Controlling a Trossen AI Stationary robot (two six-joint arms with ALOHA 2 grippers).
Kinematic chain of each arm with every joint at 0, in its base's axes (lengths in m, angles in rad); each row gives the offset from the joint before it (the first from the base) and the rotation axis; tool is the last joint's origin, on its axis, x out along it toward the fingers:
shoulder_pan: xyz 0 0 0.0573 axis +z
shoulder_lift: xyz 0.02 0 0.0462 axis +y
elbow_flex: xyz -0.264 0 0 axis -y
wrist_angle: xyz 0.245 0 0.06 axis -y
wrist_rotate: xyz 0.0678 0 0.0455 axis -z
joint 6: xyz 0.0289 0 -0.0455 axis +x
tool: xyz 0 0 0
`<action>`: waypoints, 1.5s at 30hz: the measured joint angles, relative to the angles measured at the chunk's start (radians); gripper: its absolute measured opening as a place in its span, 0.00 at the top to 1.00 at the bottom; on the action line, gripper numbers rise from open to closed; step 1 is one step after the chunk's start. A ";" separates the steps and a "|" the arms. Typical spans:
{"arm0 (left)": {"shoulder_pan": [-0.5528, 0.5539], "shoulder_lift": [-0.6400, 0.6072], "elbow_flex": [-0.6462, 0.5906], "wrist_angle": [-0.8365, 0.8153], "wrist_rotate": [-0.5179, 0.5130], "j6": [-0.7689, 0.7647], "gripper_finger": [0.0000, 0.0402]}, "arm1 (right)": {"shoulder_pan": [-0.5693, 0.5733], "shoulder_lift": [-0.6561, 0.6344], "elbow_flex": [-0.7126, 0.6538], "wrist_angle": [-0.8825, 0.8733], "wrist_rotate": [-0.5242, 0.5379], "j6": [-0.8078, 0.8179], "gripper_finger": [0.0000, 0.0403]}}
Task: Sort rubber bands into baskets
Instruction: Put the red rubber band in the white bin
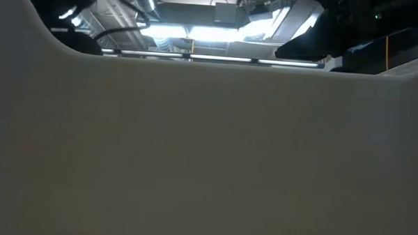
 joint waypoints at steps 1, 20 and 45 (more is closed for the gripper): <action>0.000 0.015 0.000 0.000 0.000 -0.005 0.66 | 0.000 0.000 0.000 0.000 0.000 0.000 0.61; 0.000 0.091 0.002 0.007 -0.005 0.013 0.90 | 0.000 0.000 0.000 0.000 0.000 0.000 0.61; 0.002 0.093 0.130 0.023 0.013 0.130 0.99 | 0.000 0.000 0.000 -0.008 0.043 0.000 0.61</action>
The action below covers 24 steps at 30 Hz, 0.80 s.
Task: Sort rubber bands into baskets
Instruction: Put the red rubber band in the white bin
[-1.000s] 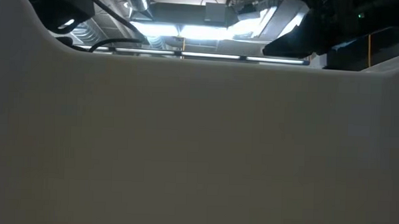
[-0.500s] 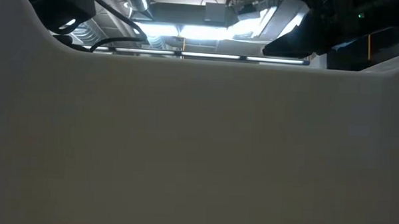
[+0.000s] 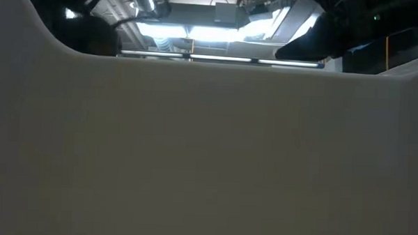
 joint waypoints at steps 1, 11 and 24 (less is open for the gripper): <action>0.000 0.000 0.013 -0.006 -0.001 0.015 0.99 | 0.000 0.000 0.000 0.000 0.000 0.000 0.61; 0.001 -0.002 0.162 -0.159 -0.073 0.119 0.99 | 0.000 0.000 0.000 0.000 0.001 0.000 0.61; -0.006 -0.003 0.313 -0.099 -0.119 0.198 0.99 | 0.000 0.000 0.000 0.009 -0.001 0.000 0.61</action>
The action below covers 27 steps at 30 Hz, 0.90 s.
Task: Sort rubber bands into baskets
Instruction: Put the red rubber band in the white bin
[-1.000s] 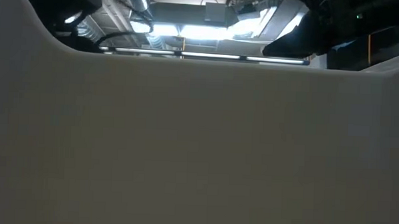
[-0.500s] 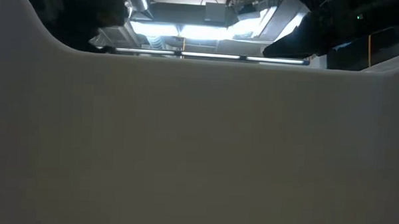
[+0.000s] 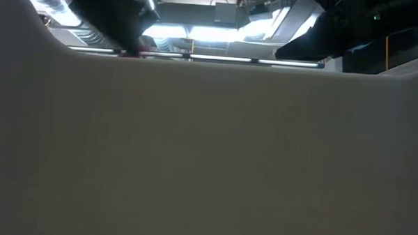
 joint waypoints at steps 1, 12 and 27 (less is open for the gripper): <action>-0.006 0.000 0.009 0.031 -0.001 0.000 0.99 | 0.000 0.000 0.000 0.001 0.000 0.000 0.61; -0.100 0.038 0.015 0.417 0.003 0.003 0.99 | 0.000 0.000 0.000 0.009 -0.001 0.000 0.61; -0.126 0.266 0.015 0.523 0.002 -0.019 1.00 | 0.000 0.000 0.000 0.011 -0.090 0.058 0.61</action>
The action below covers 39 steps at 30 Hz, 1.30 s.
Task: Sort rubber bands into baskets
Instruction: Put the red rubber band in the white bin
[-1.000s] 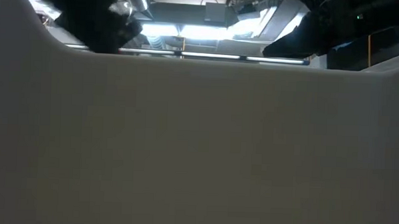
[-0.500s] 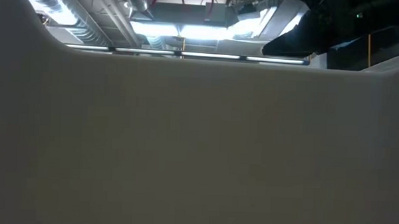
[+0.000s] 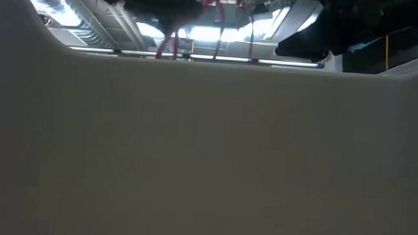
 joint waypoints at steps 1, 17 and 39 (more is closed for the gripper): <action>0.000 0.005 0.000 -0.001 0.000 0.000 0.99 | 0.000 0.000 0.000 -0.002 0.000 0.000 0.61; 0.002 0.028 0.000 -0.005 0.000 -0.039 0.91 | 0.000 0.000 0.000 -0.037 -0.025 0.029 0.61; -0.032 -0.191 0.000 -0.299 0.003 -0.278 0.69 | 0.000 0.000 0.000 -0.037 -0.025 0.035 0.61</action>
